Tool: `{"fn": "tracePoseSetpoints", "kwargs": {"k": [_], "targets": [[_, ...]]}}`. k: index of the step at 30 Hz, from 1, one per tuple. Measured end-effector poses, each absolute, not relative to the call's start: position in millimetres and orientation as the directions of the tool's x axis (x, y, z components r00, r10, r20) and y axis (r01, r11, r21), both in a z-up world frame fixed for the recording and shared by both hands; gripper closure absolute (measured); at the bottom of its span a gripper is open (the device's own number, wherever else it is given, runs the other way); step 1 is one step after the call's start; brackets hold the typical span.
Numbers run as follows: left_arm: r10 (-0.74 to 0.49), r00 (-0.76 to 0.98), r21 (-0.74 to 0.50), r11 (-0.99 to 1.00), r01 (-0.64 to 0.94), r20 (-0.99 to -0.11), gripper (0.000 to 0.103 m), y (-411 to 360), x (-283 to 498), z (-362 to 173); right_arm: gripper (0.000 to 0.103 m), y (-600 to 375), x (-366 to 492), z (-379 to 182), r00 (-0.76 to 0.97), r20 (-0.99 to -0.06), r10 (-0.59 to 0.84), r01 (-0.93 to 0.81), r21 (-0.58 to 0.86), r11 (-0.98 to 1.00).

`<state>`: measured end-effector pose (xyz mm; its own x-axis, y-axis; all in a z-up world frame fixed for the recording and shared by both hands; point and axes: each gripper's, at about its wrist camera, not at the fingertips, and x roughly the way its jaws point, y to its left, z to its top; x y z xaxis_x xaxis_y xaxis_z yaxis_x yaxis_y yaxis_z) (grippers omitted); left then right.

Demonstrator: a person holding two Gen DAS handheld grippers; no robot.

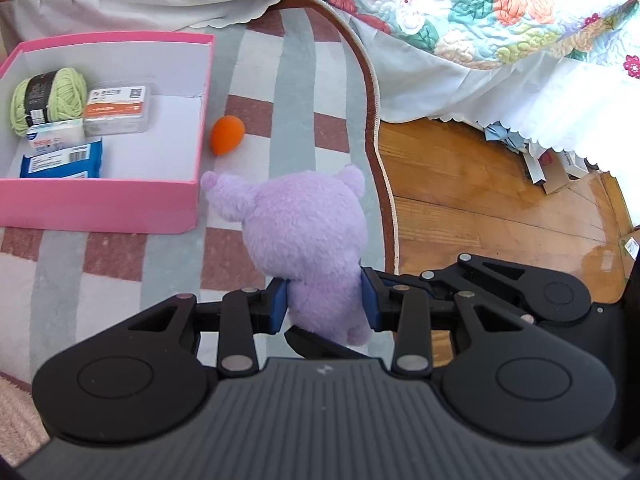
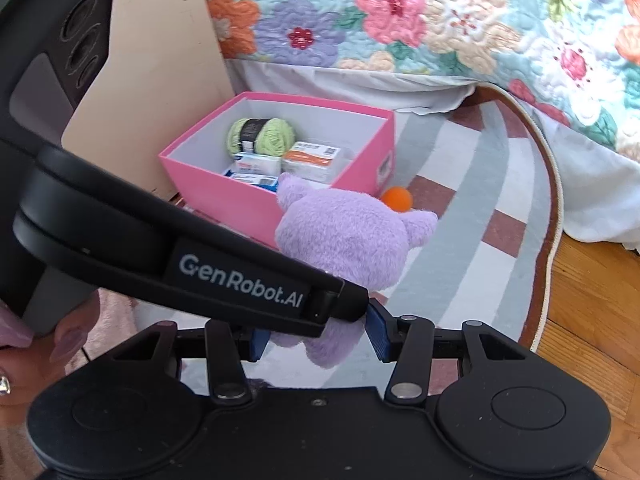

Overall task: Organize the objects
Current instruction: 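Lift and carry the purple plush with the left tool to the pink box, then lower the purple plush with the left tool into the pink box beside the blue packet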

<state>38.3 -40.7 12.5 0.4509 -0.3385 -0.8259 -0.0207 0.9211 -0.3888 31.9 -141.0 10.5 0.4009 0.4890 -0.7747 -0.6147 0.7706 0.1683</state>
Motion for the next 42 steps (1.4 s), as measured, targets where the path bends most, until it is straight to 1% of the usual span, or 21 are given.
{"fn": "tracePoseSetpoints", "kwargs": {"k": [9, 16, 22, 34, 42], "targets": [[-0.302, 0.466, -0.363, 0.931, -0.045, -0.831, 0.067, -20.2, 15.5, 20.8, 0.049, -118.8, 18.1, 19.4, 0.372, -0.775, 0.510, -0.659, 0.166, 0.733], [-0.301, 0.494, -0.378, 0.924, -0.061, -0.816, 0.067, -0.7, 4.0, 35.5, 0.049, -105.0, 10.8, 34.9, 0.386, -0.763, 0.518, -0.682, 0.142, 0.718], [-0.262, 0.529, -0.340, 0.939, -0.053, -0.807, 0.067, 10.4, 3.6, 48.8, 0.049, -94.2, 17.2, 44.5, 0.396, -0.740, 0.544, -0.693, 0.148, 0.706], [-0.229, 0.574, -0.321, 0.945, -0.062, -0.786, 0.067, 45.2, 26.1, 61.1, 0.049, -61.8, 43.4, 49.5, 0.418, -0.704, 0.574, -0.689, 0.166, 0.705], [-0.227, 0.560, -0.319, 0.945, -0.072, -0.797, 0.067, 73.4, 62.0, 46.6, 0.049, -35.8, 75.8, 36.2, 0.409, -0.703, 0.582, -0.674, 0.198, 0.712]]}}
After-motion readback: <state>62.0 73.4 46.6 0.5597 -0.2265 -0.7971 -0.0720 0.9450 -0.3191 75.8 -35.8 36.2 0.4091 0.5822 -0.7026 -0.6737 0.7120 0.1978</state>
